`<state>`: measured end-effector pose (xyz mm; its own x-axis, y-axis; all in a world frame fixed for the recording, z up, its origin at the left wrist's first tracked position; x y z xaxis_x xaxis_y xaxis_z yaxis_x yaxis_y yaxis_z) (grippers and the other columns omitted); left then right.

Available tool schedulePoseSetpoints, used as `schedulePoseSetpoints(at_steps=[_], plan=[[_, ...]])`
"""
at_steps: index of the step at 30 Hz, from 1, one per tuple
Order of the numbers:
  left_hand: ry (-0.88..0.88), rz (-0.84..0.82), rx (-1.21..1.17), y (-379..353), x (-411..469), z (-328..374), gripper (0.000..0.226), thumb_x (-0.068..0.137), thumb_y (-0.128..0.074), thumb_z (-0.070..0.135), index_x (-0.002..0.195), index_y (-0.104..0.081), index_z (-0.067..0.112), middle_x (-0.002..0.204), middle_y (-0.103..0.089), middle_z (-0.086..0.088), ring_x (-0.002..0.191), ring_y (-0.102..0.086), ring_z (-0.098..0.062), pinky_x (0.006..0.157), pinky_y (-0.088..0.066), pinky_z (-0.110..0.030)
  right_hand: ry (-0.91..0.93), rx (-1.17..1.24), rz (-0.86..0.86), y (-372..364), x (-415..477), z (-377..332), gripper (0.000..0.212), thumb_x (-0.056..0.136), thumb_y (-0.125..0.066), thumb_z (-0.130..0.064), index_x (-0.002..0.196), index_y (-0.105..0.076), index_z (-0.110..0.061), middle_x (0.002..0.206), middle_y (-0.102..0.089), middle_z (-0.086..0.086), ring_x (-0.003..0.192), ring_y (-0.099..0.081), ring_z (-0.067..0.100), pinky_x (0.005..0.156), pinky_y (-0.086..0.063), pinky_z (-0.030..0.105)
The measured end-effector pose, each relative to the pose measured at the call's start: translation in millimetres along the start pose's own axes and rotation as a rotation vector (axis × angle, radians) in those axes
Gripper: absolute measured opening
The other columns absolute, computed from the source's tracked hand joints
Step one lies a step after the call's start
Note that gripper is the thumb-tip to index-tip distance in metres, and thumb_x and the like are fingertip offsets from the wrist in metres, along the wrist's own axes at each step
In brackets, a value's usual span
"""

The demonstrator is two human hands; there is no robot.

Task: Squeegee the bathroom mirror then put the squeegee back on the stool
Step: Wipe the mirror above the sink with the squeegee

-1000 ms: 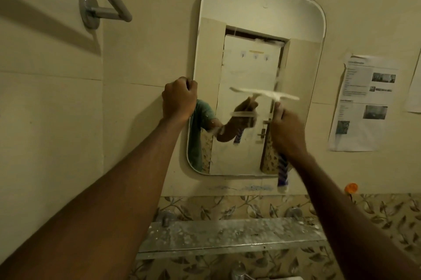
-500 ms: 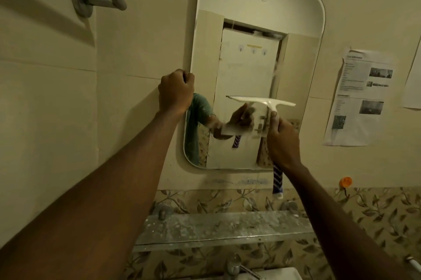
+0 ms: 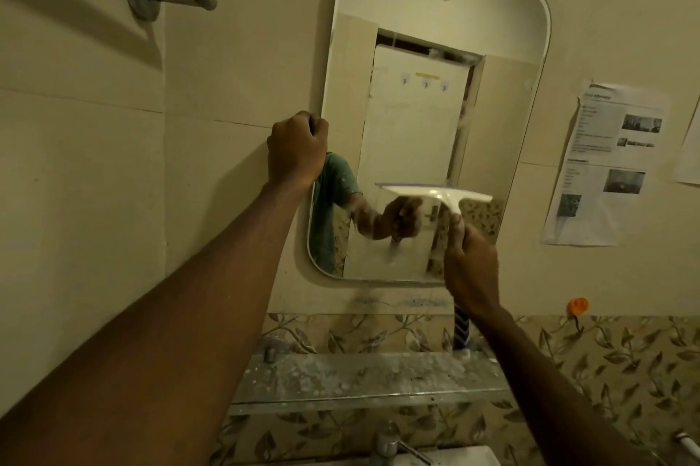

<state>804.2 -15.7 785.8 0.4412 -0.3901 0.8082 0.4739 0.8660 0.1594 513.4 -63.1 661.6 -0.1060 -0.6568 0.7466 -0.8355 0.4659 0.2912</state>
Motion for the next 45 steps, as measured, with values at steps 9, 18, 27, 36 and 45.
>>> schedulePoseSetpoints(at_steps=[9, 18, 27, 36, 45], plan=[[0.002, 0.002, 0.043, 1, 1, 1, 0.035, 0.100, -0.042, 0.025, 0.095, -0.066, 0.001, 0.093, -0.070, -0.016, 0.073, -0.048, -0.012, 0.066, -0.035, -0.023, -0.066, -0.118, -0.130, -38, -89, 58, 0.038, 0.100, -0.028, -0.041, 0.076, -0.051, -0.024, 0.053, -0.047, -0.005, 0.040, -0.044, 0.006, 0.037, -0.034, 0.018], [-0.003, -0.018, 0.027, 6, 2, 6, 0.035, 0.099, -0.043, 0.024, 0.094, -0.067, -0.001, 0.091, -0.069, -0.018, 0.074, -0.048, -0.015, 0.067, -0.035, -0.024, -0.073, -0.165, -0.174, -20, -84, 40, 0.037, 0.102, -0.033, -0.036, 0.075, -0.053, -0.022, 0.055, -0.054, -0.002, 0.045, -0.048, 0.010, 0.038, -0.034, 0.016], [-0.003, -0.037, 0.023, 4, 4, 4, 0.032, 0.099, -0.047, 0.026, 0.090, -0.066, 0.002, 0.075, -0.056, -0.005, 0.071, -0.056, -0.020, 0.061, -0.036, -0.025, 0.107, 0.071, 0.030, 39, 100, -119, 0.049, 0.105, -0.030, -0.035, 0.071, -0.055, -0.011, 0.061, -0.053, 0.007, 0.045, -0.050, 0.016, 0.042, -0.048, 0.026], [0.047, -0.065, -0.058, 2, 6, -4, 0.040, 0.102, -0.037, 0.024, 0.081, -0.063, 0.001, 0.061, -0.050, -0.001, 0.053, -0.043, -0.008, 0.048, -0.026, -0.015, 0.115, 0.066, 0.021, 26, 139, -172, 0.043, 0.105, -0.027, -0.033, 0.072, -0.049, -0.016, 0.060, -0.053, 0.000, 0.039, -0.051, 0.005, 0.041, -0.047, 0.020], [0.092, -0.082, -0.139, 0, 9, -11, 0.050, 0.102, -0.029, 0.022, 0.075, -0.063, -0.003, 0.068, -0.059, -0.015, 0.054, -0.047, -0.013, 0.052, -0.033, -0.025, 0.072, -0.048, -0.095, -28, 14, -79, 0.042, 0.103, -0.028, -0.036, 0.074, -0.053, -0.019, 0.058, -0.054, -0.005, 0.046, -0.050, 0.008, 0.040, -0.037, 0.017]])
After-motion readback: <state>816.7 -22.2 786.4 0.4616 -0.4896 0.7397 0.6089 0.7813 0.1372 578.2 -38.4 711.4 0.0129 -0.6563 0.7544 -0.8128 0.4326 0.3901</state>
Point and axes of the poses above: each hand's wrist, its own x-axis towards the middle knuckle, its own y-axis out of the back of the hand, z = x × y, the point moved 10 cm from there along x, towards the middle knuckle
